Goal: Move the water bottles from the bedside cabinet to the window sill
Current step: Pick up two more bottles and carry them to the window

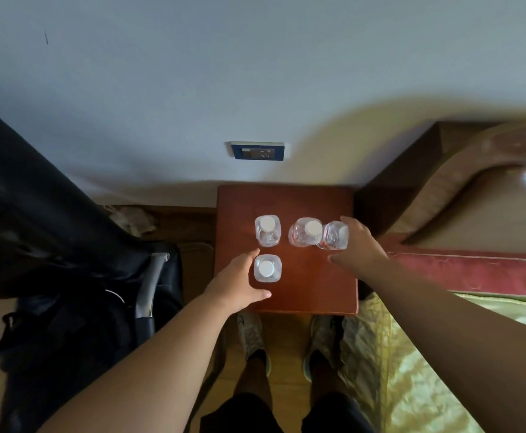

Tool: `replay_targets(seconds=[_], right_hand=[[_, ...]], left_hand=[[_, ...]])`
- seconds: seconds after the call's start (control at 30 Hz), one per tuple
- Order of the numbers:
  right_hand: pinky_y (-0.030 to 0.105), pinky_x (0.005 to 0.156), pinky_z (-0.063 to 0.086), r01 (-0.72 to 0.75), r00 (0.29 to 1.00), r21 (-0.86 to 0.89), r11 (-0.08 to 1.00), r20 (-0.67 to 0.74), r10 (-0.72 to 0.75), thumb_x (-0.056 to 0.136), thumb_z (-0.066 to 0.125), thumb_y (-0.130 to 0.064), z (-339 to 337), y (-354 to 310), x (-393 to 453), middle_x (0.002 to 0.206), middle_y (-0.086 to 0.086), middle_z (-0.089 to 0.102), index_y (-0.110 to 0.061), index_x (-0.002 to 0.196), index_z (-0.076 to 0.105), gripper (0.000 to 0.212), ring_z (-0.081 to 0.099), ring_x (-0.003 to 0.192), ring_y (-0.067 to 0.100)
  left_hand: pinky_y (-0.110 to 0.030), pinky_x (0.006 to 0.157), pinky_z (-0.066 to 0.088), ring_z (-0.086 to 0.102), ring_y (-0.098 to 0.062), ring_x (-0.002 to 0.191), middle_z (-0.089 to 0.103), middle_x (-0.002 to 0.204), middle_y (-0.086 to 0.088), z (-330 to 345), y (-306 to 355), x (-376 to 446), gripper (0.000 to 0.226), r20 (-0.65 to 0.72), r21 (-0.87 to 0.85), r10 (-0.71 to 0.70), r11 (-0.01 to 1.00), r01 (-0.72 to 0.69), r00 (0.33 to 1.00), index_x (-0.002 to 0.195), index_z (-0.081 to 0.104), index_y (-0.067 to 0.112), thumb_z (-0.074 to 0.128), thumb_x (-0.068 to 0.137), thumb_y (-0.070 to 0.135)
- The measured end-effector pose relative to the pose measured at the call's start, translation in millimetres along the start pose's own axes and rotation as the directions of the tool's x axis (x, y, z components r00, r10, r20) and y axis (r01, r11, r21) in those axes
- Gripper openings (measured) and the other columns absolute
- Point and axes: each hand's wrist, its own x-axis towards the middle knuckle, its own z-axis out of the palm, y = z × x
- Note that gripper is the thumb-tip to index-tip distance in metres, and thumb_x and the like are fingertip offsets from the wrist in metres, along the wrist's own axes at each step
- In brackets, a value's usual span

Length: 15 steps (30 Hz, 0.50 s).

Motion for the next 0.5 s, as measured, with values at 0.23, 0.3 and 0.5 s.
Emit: replay_targets(seconds=[0.23,0.3,0.5], right_hand=[[0.046,0.098,0.050,-0.002,0.997,-0.053,0.999,-0.081,-0.003,0.077,0.078,-0.026,3.3,7.4,11.8,0.143,0.004,0.044,-0.027,0.142,0.049,0.071,0.051,0.122,0.035],[0.041,0.098,0.046,-0.033,0.998,-0.123,0.992,-0.057,0.026,0.081,0.073,-0.034,3.5,6.3,14.7,0.144,0.005,0.040,-0.031,0.139,0.053,0.061,0.045,0.127,0.036],[0.039,0.105,0.042,-0.039,0.998,-0.069,0.997,-0.043,0.036,0.076,0.082,-0.030,15.3,21.1,16.0,0.144,-0.001,0.033,-0.037,0.146,0.049,0.077,0.037,0.129,0.031]], left_hand=[[-0.040,0.111,0.043,0.039,-0.014,0.143,0.033,0.158,0.011,16.7,2.0,14.6,0.097,-0.062,-0.017,0.061,0.998,-0.062,0.996,0.155,0.025,0.038,0.084,0.078,0.037],[-0.040,0.111,0.043,0.041,-0.014,0.141,0.036,0.157,0.011,20.2,1.2,18.5,0.094,-0.083,-0.020,0.067,0.997,-0.069,0.994,0.154,0.028,0.037,0.084,0.078,0.032],[-0.043,0.110,0.045,0.046,-0.017,0.139,0.043,0.153,0.008,30.1,0.1,30.7,0.087,-0.122,-0.031,0.035,0.999,-0.039,0.992,0.152,0.034,0.034,0.081,0.081,0.019]])
